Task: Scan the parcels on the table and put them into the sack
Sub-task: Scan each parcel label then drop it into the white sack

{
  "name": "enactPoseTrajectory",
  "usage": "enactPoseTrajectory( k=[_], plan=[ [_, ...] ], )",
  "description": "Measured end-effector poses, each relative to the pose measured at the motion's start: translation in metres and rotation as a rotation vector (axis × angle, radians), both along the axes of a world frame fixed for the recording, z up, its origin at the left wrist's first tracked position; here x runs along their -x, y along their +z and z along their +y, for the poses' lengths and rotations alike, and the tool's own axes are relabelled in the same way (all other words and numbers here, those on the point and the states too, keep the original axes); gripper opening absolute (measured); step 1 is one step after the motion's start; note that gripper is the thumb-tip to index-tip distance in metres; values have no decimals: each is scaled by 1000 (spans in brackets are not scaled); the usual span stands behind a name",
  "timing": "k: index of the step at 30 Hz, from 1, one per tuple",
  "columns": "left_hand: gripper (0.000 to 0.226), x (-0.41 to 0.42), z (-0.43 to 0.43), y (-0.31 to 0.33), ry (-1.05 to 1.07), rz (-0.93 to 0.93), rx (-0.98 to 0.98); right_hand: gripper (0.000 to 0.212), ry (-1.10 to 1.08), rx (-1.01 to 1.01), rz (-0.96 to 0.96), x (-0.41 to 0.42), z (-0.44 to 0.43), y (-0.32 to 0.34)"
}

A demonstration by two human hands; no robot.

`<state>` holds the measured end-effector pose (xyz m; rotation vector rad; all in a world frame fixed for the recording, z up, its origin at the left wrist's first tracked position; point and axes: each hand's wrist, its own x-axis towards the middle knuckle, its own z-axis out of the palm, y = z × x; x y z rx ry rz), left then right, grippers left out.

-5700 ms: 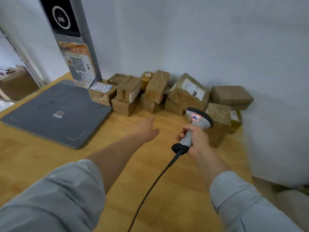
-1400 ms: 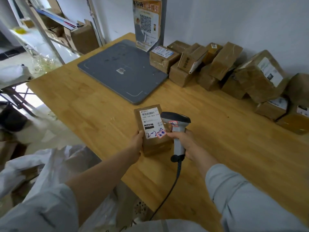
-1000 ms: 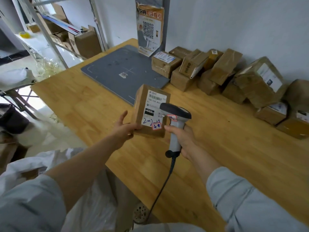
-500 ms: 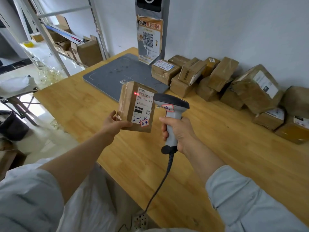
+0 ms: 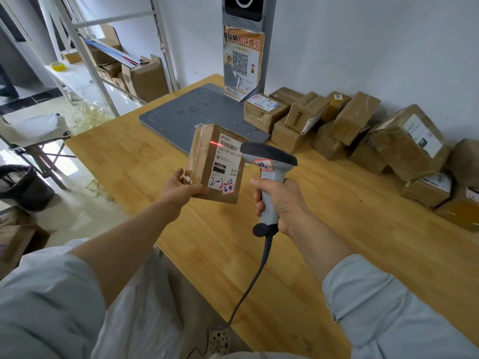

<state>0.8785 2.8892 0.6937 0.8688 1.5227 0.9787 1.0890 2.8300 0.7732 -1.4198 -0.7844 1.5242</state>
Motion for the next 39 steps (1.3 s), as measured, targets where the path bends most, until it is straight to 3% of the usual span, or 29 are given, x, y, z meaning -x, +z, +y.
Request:
enactPoseTrajectory(
  k=[22,25,31,34,39],
  plan=[
    [102,38,-15,-4,140,-62,42,16,109,-28,23,33,5,1],
    [93,66,-26,-3,291,-80,31,17,175,-24,6,48,7,-4],
    [87,164,-88,-19,709,58,37,16,364,55,15,110,8,-25],
    [102,205,-129,-29,866,103,119,16,453,127,27,146,4,-40],
    [108,275,-183,-78,957,358,323,19,579,198,4,199,-1,-66]
  ],
)
